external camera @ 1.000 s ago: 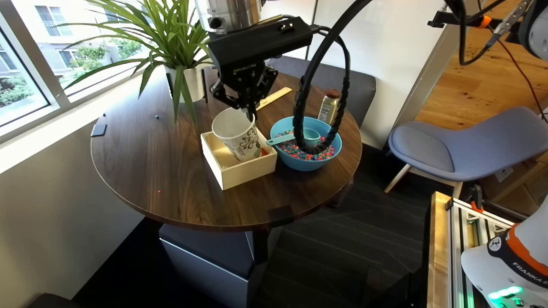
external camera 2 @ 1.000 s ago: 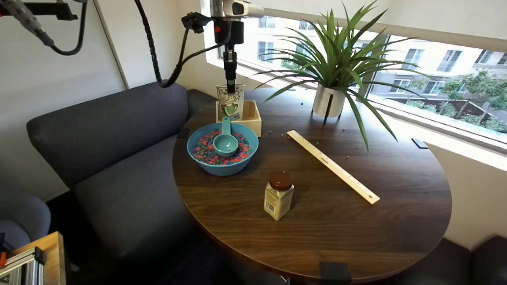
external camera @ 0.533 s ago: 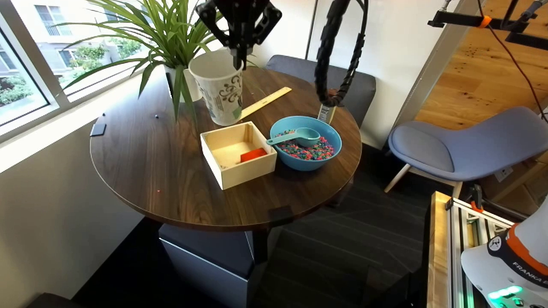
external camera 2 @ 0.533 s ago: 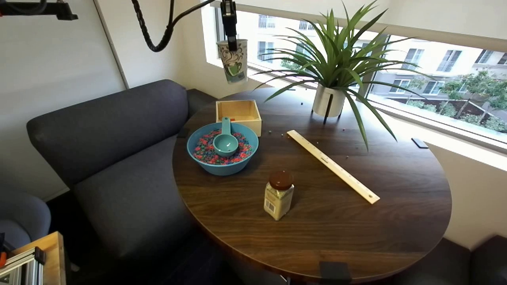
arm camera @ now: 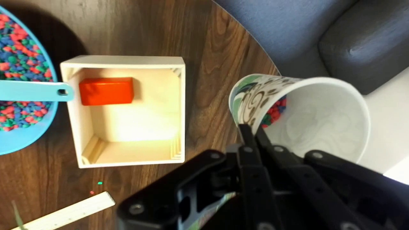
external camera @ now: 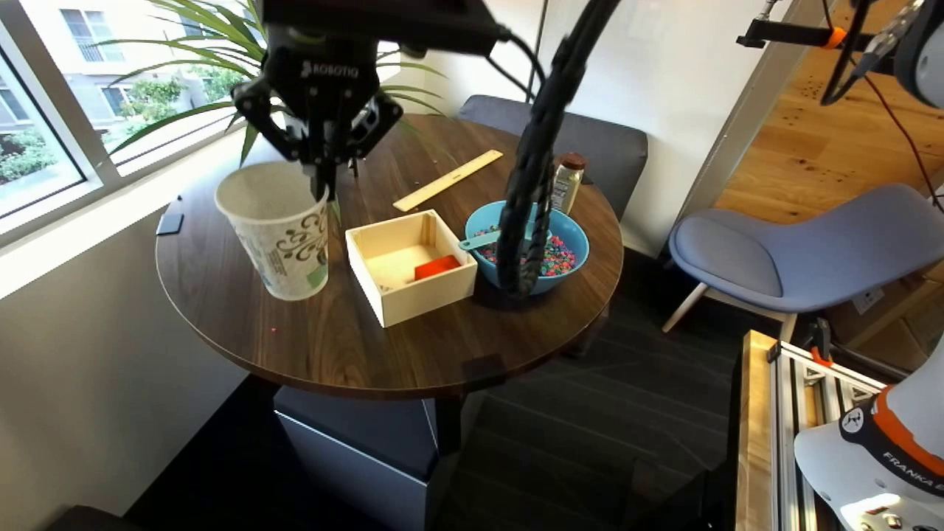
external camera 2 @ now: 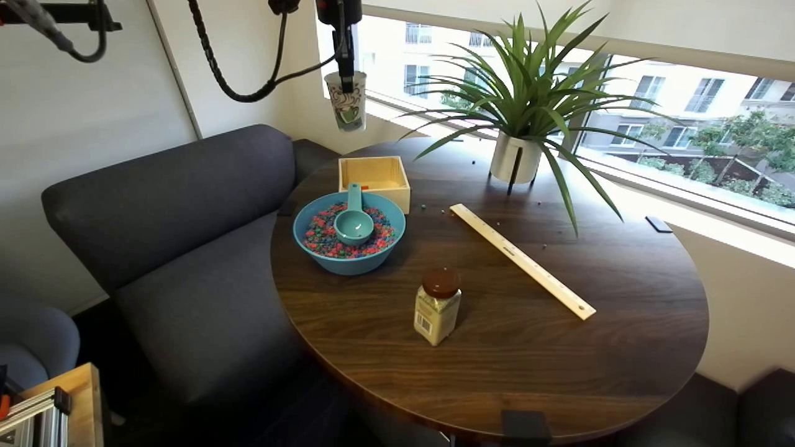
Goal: Pick up the paper cup and put it on the table
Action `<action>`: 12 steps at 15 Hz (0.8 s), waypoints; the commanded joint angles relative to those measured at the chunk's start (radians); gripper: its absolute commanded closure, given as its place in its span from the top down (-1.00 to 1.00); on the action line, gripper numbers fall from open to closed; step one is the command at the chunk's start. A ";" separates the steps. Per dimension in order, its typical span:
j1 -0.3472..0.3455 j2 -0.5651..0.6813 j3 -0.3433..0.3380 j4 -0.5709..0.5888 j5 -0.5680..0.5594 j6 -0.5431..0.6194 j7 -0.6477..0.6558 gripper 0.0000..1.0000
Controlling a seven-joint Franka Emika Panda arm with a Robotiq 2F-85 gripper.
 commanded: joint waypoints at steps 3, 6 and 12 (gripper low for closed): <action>0.068 0.165 -0.065 0.141 -0.112 0.011 0.106 -0.98; 0.056 0.226 -0.079 0.211 -0.097 -0.020 0.147 -0.98; 0.010 0.295 -0.064 0.286 -0.044 -0.077 0.163 -0.98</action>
